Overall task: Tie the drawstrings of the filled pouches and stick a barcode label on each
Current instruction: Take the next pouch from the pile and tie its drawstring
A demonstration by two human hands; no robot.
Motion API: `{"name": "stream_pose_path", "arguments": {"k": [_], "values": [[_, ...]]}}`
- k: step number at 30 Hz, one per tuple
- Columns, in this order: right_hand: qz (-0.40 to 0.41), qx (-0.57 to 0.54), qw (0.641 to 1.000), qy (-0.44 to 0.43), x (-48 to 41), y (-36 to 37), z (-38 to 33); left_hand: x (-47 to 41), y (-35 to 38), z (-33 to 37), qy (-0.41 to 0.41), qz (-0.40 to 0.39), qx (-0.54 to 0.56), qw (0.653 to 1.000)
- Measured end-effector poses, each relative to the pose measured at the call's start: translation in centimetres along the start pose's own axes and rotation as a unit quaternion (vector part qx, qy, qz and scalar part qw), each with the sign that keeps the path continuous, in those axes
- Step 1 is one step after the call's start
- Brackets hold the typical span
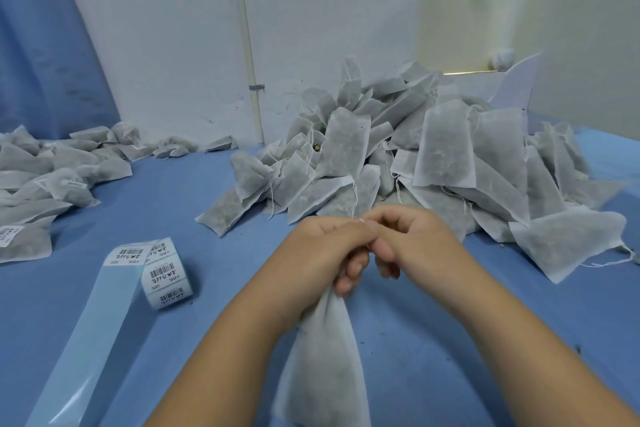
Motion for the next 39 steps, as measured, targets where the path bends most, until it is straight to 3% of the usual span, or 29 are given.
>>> {"name": "stream_pose_path", "arguments": {"k": [2, 5, 9, 13, 18, 30, 39], "values": [[-0.012, 0.037, 0.999, 0.024, 0.1, 0.1, 0.2, -0.1, -0.2, -0.3, -0.023, -0.002, 0.086, 0.996], [0.039, 0.040, 0.998, 0.024, 0.2, -0.4, -0.1, -0.4, -0.6, -0.7, -0.057, 0.013, 0.171, 0.983], [0.097, 0.003, 0.995, -0.025, 0.3, -0.9, -1.0, -0.7, -1.2, -1.4, -0.098, 0.041, 0.228, 0.968], [0.085, -0.024, 0.995, -0.049, 0.6, -0.8, -1.6, -0.9, -1.3, -1.8, -0.105, 0.032, 0.256, 0.960], [-0.007, -0.011, 0.999, -0.038, 0.8, 0.4, -1.8, -1.0, -0.9, -1.9, -0.098, -0.003, 0.233, 0.967], [-0.015, 0.040, 0.999, -0.029, 0.6, 0.2, -1.0, -0.6, -1.4, -1.8, -0.110, 0.035, 0.071, 0.991], [-0.011, 0.065, 0.998, -0.002, 0.4, 0.0, -0.8, -0.5, -2.2, -1.9, -0.095, 0.109, 0.031, 0.989]]}}
Point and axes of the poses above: each hand's wrist, its own x-axis away from the middle knuckle, its own y-axis out of the palm, z = x × y, the point moved 4 cm from there along -x, towards the middle knuckle, and after that the axes turned 2 degrees about -x, right-handed, at the moved point
